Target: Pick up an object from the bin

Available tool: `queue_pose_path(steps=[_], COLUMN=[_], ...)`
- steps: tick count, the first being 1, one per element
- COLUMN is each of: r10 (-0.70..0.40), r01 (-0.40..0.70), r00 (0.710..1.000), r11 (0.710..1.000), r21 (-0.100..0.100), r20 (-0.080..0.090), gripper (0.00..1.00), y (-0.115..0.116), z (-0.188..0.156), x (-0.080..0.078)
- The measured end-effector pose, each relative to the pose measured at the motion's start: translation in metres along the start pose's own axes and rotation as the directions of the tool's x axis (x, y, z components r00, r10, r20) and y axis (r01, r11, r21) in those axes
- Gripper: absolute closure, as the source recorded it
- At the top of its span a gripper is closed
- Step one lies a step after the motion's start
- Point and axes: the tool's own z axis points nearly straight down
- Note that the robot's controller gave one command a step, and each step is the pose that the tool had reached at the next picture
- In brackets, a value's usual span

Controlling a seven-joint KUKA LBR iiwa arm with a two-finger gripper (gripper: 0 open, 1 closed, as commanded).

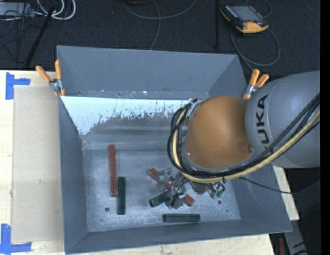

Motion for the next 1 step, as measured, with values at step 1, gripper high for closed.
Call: queue_pose_path(steps=[1], r10=[-0.019], r01=[0.019], r00=[1.000], r11=[1.000], r21=[0.000], r20=[0.001], gripper=[1.00], y=[-0.0039], z=[-0.0735], x=[-0.0079])
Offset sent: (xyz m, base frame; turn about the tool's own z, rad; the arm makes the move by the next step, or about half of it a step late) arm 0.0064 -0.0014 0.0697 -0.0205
